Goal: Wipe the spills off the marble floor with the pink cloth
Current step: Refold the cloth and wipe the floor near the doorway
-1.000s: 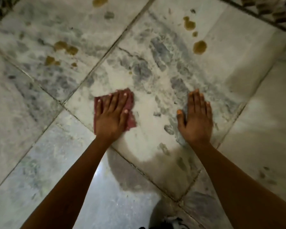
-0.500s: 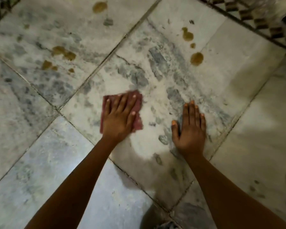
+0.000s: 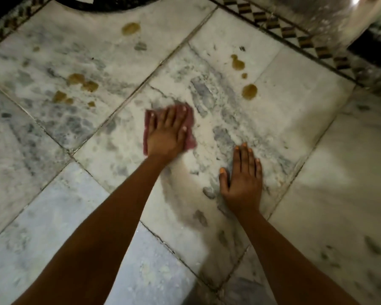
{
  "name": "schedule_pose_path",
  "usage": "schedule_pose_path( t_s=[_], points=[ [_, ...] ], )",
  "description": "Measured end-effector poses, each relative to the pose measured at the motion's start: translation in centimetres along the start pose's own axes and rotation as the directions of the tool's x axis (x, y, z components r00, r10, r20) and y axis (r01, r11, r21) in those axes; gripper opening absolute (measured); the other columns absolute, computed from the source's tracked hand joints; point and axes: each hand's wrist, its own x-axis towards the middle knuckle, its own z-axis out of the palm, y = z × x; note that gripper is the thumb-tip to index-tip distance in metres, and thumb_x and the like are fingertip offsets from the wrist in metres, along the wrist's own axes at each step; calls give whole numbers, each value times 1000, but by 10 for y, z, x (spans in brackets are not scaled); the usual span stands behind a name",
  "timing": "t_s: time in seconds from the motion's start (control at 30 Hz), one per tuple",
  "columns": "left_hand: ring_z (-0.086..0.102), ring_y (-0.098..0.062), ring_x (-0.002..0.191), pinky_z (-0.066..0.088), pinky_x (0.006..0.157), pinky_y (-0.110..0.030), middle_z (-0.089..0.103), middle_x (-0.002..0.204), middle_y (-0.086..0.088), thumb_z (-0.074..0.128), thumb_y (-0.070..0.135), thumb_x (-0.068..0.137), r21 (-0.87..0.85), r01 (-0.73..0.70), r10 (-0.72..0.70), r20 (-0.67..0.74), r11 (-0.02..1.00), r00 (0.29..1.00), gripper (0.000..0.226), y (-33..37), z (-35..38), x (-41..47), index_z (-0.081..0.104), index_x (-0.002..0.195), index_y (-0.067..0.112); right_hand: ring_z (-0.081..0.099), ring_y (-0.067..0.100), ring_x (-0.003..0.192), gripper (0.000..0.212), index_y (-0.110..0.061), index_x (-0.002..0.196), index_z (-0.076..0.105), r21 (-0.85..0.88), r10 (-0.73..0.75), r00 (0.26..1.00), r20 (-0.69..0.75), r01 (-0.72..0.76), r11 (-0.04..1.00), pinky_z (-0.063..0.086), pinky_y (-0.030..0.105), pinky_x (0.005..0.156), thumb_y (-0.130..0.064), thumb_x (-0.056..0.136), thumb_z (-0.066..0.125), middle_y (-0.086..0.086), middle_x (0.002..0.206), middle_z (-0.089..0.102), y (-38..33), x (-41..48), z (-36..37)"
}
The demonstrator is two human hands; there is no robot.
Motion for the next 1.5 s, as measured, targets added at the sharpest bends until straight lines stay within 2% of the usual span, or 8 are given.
schedule_pose_path(
  t_s=[0.13,0.37,0.5,0.63,0.9,1.17,1.33,1.5],
  points=[
    [19,-23,143,5,115,-45,22,155,-1,16,39,96,78,-187,183,59,979,981,53,-43,5,-88,22,148,28,28,28,141,65,-6,144,34,0,-10,1000,12,10,1000,16,41,114,-45,93,27,13,152,30,0,2,-1],
    [16,-23,144,6,115,-45,18,157,1,11,45,93,-14,297,-297,-48,955,954,56,-125,-18,-36,19,147,34,21,32,143,67,-5,146,27,-84,33,999,-27,-35,996,11,48,117,-46,93,22,17,154,24,22,55,-6],
    [21,-22,143,8,115,-44,27,154,2,10,46,92,-14,20,-20,-27,1000,999,58,-57,-6,1,26,146,32,20,33,143,67,-7,147,26,-79,60,998,25,-58,995,12,49,117,-45,92,26,17,155,22,24,64,-3],
    [20,-19,142,10,115,-43,28,153,-1,23,41,96,-19,-304,304,12,952,952,53,0,7,-28,28,146,26,23,32,142,68,-7,146,29,-83,67,998,20,-65,994,16,49,116,-46,91,24,16,154,26,24,66,-6],
    [12,-28,144,-3,114,-43,15,158,-5,24,37,99,-4,78,-78,-59,997,995,52,1,-11,113,17,149,28,25,29,142,65,-10,145,32,-35,68,997,-38,-69,997,15,47,115,-44,91,30,14,153,29,27,63,-2],
    [19,-24,143,1,115,-41,24,155,-2,13,41,94,33,-341,340,39,939,940,54,52,6,67,18,148,30,54,38,110,55,-7,123,57,-59,13,995,-104,-20,998,28,46,99,-41,84,39,18,121,59,43,99,-31],
    [20,-29,142,4,113,-43,24,155,-4,11,44,92,82,-117,120,-40,990,992,58,3,-1,101,20,148,31,5,26,146,82,-11,150,10,-87,195,981,12,-193,977,-1,46,118,-59,84,6,12,159,8,74,133,-26],
    [14,-28,143,3,114,-45,16,158,-2,22,36,101,52,-12,15,-41,999,999,48,4,-10,197,19,148,31,2,25,146,75,-14,151,10,-54,193,981,7,-192,980,-1,44,118,-55,89,17,9,159,5,77,133,-13]
  ],
)
